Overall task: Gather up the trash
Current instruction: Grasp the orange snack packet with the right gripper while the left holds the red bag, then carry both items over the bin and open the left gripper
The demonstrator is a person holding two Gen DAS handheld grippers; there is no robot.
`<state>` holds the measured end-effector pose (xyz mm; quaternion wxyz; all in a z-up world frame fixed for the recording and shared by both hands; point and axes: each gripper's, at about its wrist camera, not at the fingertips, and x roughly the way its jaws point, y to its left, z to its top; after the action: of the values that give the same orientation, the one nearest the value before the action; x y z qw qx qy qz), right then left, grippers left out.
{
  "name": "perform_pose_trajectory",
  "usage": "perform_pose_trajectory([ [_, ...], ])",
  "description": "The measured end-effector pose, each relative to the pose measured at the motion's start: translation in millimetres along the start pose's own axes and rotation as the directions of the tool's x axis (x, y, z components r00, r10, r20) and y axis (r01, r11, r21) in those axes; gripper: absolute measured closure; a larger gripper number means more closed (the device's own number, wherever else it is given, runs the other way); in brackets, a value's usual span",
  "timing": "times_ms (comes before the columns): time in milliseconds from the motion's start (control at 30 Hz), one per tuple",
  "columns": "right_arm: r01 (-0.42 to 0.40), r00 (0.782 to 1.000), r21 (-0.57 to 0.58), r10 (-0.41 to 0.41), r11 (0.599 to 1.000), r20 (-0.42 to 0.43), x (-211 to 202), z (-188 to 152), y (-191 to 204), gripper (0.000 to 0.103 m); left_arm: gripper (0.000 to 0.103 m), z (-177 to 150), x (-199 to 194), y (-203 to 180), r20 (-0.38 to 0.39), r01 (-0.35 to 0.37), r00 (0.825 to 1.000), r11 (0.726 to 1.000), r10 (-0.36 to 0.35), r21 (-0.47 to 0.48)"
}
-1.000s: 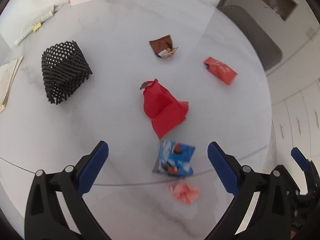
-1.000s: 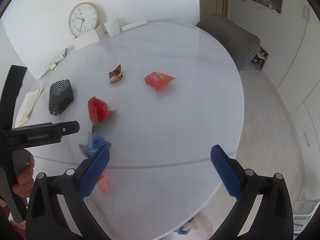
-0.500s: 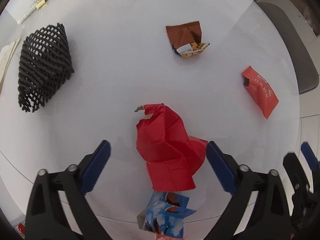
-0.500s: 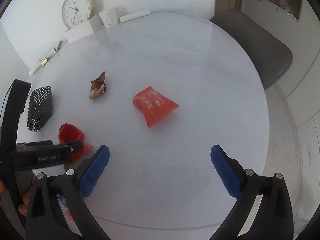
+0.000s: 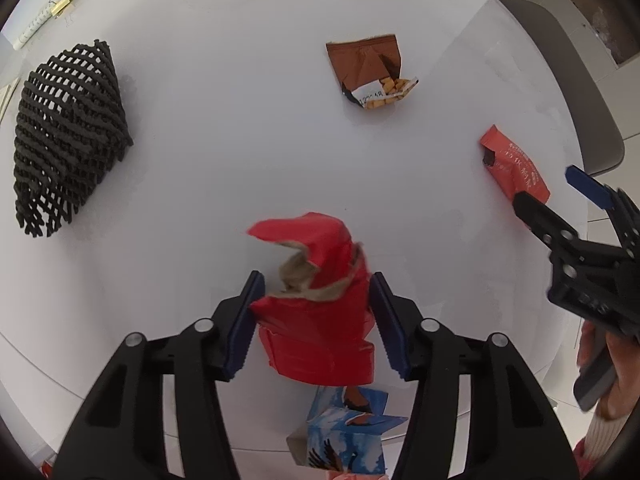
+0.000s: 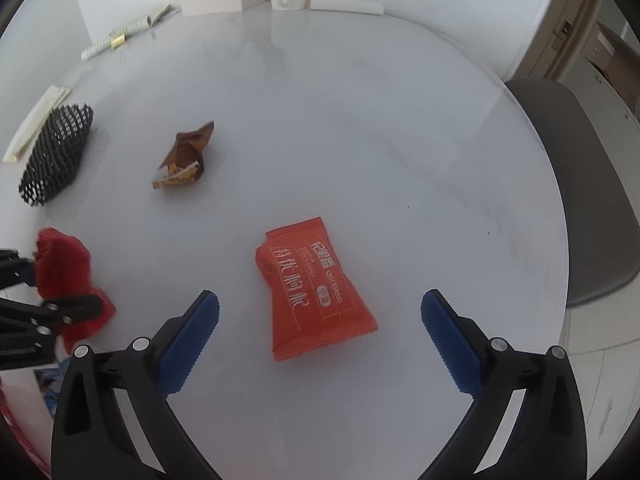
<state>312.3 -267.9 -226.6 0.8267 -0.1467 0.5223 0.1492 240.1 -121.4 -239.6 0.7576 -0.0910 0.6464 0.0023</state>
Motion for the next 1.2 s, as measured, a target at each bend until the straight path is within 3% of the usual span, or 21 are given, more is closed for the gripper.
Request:
perform_pose_trajectory([
  [67,-0.006,1.0,-0.02,0.006,1.0,-0.015,6,3,0,0.013,0.053,1,-2,2,0.008,-0.01,1.0,1.0,0.009,0.019],
  [233,-0.045,0.997,-0.002,0.045,0.999,-0.061,16,7,-2,0.052,0.053,-3,-11,6,0.04,-0.018,0.999,0.998,0.016,0.057],
  [400,-0.046,0.998,0.049,0.048,0.998,-0.039,8,3,-6,0.054,0.053,-7,-27,8,0.074,-0.01,0.997,0.994,0.002,0.107],
  [533,-0.075,0.997,0.152,0.072,0.986,0.022,-19,-12,-10,0.054,0.053,-16,-42,4,0.095,0.02,0.995,0.991,-0.033,0.133],
  [800,-0.113,0.99,0.278,0.086,0.954,0.108,-89,-79,10,0.054,0.053,-49,-90,1,0.103,0.081,0.989,0.966,-0.11,0.245],
  [1067,-0.096,0.992,0.429,0.052,0.898,0.113,-153,-186,35,0.054,0.053,-125,-108,-39,0.025,0.144,0.985,0.899,-0.169,0.414],
  [1200,-0.072,0.995,0.523,0.021,0.85,0.102,-173,-240,43,0.054,0.053,-174,-110,-60,-0.048,0.192,0.979,0.836,-0.196,0.514],
])
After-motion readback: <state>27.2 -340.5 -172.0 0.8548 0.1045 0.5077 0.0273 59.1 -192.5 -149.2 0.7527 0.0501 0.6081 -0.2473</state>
